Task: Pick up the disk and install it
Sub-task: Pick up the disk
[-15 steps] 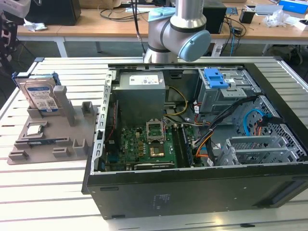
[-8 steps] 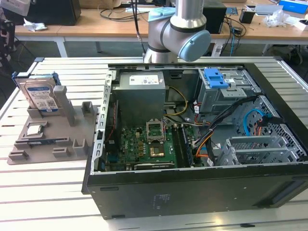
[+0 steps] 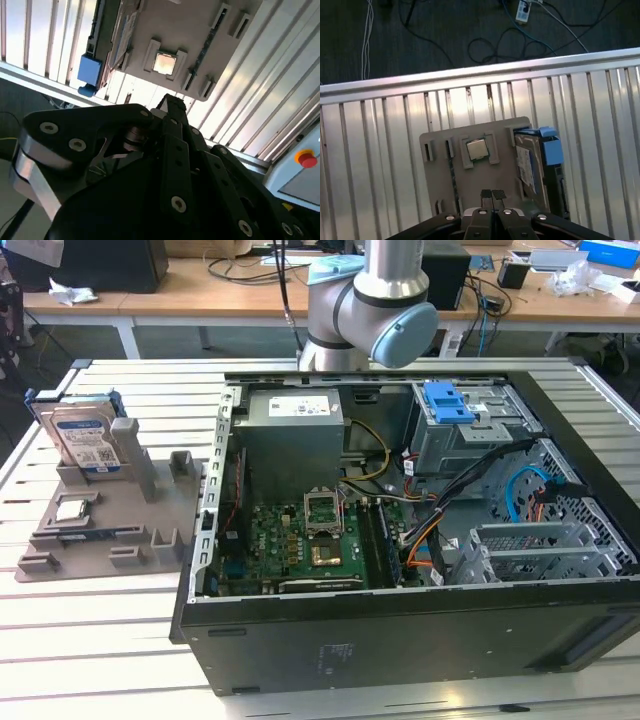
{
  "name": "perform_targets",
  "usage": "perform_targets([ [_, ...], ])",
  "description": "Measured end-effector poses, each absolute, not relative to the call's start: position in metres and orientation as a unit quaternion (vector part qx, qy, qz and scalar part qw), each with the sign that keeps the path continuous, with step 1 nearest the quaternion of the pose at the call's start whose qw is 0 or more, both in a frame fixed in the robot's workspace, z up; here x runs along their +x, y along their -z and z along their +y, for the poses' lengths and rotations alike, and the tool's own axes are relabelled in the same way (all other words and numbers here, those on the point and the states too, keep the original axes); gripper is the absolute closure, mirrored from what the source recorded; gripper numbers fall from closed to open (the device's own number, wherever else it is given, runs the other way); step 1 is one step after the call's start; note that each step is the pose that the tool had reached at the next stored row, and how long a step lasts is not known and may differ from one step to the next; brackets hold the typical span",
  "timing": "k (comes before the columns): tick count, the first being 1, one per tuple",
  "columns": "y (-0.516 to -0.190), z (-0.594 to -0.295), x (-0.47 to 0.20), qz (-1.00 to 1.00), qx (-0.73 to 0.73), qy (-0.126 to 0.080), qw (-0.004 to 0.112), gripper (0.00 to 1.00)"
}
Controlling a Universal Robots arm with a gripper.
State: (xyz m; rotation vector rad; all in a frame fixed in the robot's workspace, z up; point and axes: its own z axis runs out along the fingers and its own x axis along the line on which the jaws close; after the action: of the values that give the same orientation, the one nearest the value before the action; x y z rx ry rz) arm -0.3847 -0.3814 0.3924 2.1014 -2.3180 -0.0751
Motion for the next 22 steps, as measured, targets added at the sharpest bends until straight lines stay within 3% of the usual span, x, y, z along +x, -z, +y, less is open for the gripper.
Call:
perform_targets([
  [10,-0.3924,-0.3814,-0.3847,-0.704,0.71,0.024,0.007,0.89],
  [12,-0.3924,-0.3814,-0.3846,-0.703,0.71,0.024,0.007,0.84],
  [13,-0.3924,-0.3814,-0.3847,-0.703,0.711,0.024,0.007,0.71],
  [16,-0.3924,-0.3814,-0.3847,-0.701,0.713,0.024,0.007,0.46],
  [22,-0.3896,-0.3795,-0.3851,-0.702,0.712,0.024,0.007,0.46],
])
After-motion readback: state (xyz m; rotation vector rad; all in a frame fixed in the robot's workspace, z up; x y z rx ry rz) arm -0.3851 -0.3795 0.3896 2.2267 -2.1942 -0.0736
